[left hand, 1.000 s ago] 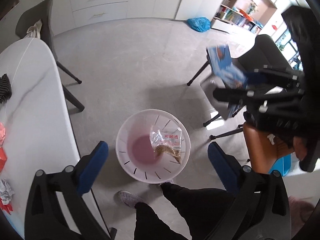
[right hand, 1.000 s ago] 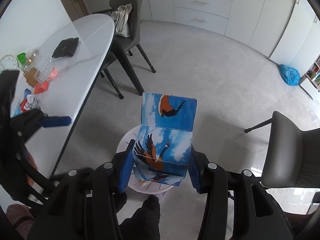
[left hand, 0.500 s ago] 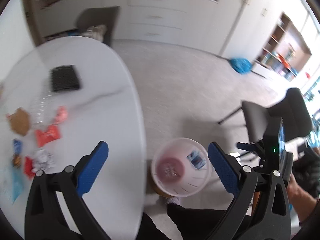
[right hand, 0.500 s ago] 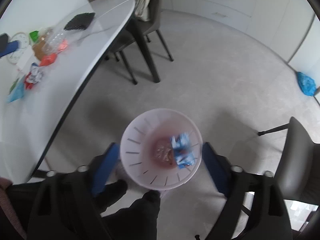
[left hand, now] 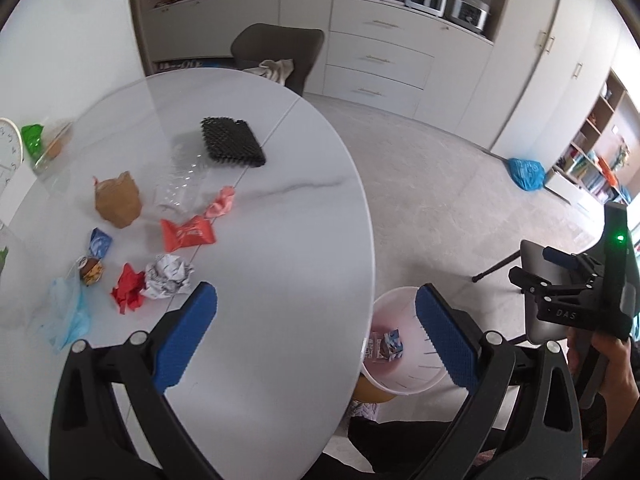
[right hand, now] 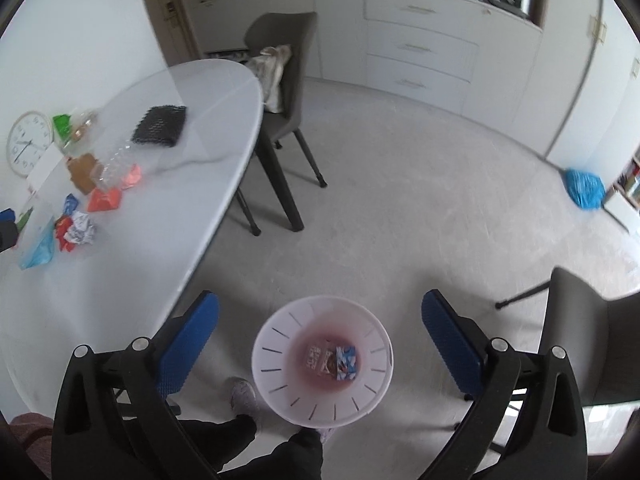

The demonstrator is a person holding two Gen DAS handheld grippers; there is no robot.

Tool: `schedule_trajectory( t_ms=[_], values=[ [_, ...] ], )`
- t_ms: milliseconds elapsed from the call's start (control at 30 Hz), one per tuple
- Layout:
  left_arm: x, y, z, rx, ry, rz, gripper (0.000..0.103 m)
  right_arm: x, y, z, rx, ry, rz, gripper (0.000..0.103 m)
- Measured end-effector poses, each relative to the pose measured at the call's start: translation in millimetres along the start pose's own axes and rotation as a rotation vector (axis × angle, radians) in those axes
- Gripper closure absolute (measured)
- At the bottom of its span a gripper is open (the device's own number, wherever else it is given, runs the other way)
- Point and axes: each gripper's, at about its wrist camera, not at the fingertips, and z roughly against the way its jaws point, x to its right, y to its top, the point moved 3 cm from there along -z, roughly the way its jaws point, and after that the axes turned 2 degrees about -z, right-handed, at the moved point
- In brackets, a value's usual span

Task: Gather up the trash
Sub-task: 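Move the left gripper back to the table and grasp the blue face mask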

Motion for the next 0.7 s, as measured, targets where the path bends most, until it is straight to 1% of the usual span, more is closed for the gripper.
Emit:
schedule_trajectory(
  t_ms=[200,267,367,500,600,667,700],
  values=[
    [-25.3,-0.5,4.4,0.021,0.044,0.038,0.008,-40.1,5.1,3.3,0.005,0.035,0.072,0.002],
    [-40.3,-1.0,9.7,0.039,0.077,0.055,0.008,-57.3,8.0,4.7,0.004,0.054,0.099,0.002],
    [-69.9,-4.1,17.6,0.055,0.148,0.078,0.008,-86.6,14.6,6.4,0.007,0.088,0.132,0.002],
    [-122.6,-18.3,25.2,0.048,0.276,0.100,0.008,-138.3,26.5,5.1,0.015,0.154,0.201,0.002],
    [-175.3,-38.3,26.7,0.016,0.380,0.144,0.008,-179.8,33.8,0.6,0.011,0.199,0.252,0.002],
    [-204.4,-51.2,26.1,-0.009,0.414,0.190,0.008,-207.5,38.0,-3.6,0.008,0.228,0.284,0.002],
    [-223.4,-60.8,24.6,-0.023,0.423,0.229,0.008,-219.8,38.9,-5.1,0.007,0.241,0.298,0.002]
  ],
)
